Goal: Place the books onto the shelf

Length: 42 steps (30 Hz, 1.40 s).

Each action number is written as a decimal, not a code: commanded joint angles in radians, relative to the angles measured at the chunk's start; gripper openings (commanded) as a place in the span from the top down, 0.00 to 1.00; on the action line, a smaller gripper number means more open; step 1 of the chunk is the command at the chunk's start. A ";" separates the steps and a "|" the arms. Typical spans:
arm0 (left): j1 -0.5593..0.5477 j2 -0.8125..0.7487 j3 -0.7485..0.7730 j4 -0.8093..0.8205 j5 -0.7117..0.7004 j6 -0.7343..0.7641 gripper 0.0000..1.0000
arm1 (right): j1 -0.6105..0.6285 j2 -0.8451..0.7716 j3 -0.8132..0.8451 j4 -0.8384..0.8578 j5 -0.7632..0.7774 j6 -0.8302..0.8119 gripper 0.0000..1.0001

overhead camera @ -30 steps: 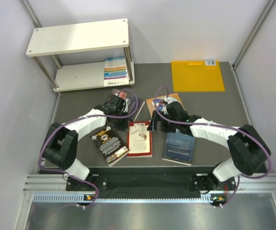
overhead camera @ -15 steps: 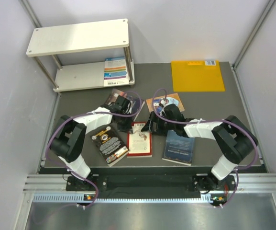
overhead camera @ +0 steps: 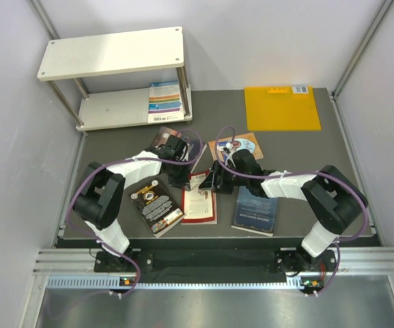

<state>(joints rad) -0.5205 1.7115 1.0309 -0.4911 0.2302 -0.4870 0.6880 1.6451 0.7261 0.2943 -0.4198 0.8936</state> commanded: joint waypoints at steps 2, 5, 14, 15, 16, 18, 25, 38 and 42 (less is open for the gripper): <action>-0.009 0.071 -0.018 0.003 -0.060 0.002 1.00 | 0.041 0.013 0.062 0.097 -0.071 0.010 0.44; -0.009 0.069 -0.012 0.006 -0.060 0.001 1.00 | 0.042 0.057 0.076 0.098 -0.089 0.010 0.44; -0.009 0.031 0.023 -0.043 -0.098 0.010 1.00 | 0.051 0.144 0.127 0.019 -0.119 -0.015 0.45; -0.009 0.024 0.026 -0.046 -0.101 0.011 1.00 | 0.051 0.148 0.127 0.026 -0.129 -0.015 0.55; -0.009 0.005 0.027 -0.055 -0.109 0.011 1.00 | 0.053 0.153 0.128 0.038 -0.137 -0.012 0.67; -0.009 -0.032 0.040 -0.066 -0.124 0.014 1.00 | 0.051 0.156 0.127 0.068 -0.161 -0.002 1.00; -0.006 -0.242 0.035 -0.081 -0.264 0.051 0.41 | 0.051 0.061 0.099 0.103 -0.149 -0.022 1.00; -0.006 -0.585 -0.130 0.091 -0.235 0.013 0.30 | -0.033 -0.162 0.145 0.003 -0.122 -0.116 1.00; -0.004 -0.671 -0.169 0.138 -0.241 -0.038 0.28 | -0.070 -0.195 0.188 -0.041 -0.125 -0.136 1.00</action>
<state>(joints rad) -0.5255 1.1233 0.8917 -0.4580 0.0021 -0.4686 0.6571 1.5143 0.8318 0.2428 -0.5236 0.7906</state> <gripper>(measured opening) 0.712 0.055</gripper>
